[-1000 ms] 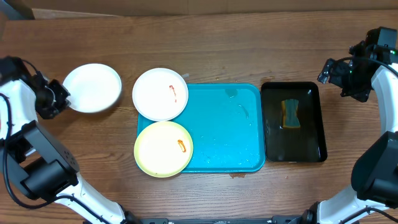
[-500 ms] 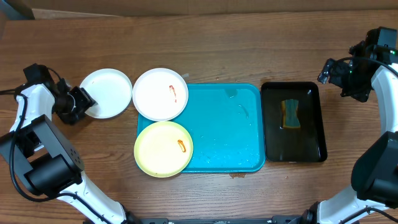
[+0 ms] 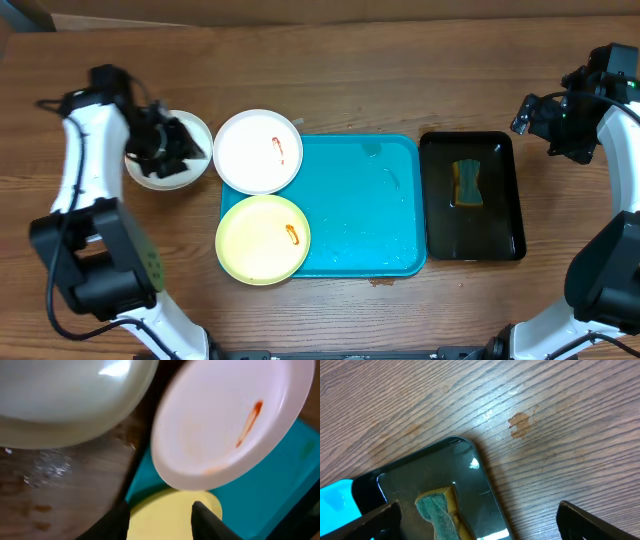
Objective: Clean dirty plates on tray and stack at the side
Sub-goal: 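Release the plate and reach the left gripper to the yellow plate's rim, then grip the yellow plate's rim with the left gripper and pull it toward center, then lower the right gripper into the black tray and grasp the sponge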
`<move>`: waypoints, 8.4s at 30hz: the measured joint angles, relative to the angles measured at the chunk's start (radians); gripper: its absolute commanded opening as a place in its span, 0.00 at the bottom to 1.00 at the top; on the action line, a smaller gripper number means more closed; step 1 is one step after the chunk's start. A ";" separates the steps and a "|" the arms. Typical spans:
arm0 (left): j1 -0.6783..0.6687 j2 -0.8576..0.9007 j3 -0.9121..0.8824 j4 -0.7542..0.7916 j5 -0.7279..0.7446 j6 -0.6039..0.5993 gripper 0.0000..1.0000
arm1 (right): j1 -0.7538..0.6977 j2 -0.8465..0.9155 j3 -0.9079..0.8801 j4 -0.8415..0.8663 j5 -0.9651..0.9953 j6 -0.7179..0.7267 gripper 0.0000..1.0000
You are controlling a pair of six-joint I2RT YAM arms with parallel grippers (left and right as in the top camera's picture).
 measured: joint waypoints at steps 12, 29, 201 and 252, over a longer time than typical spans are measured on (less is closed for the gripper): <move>-0.289 -0.005 -0.002 -0.305 -0.116 -0.023 0.39 | 0.000 0.000 0.000 0.000 0.000 0.000 1.00; -0.352 -0.351 -0.484 -0.134 -0.330 -0.283 0.37 | 0.000 0.000 0.000 0.000 0.000 -0.001 1.00; -0.663 -0.088 -0.369 0.397 -0.216 -0.216 0.25 | 0.101 0.000 -0.046 -0.075 -0.044 0.023 0.88; -0.669 -0.088 -0.371 0.399 -0.242 -0.213 0.37 | 0.280 -0.002 -0.494 0.581 0.162 0.023 0.44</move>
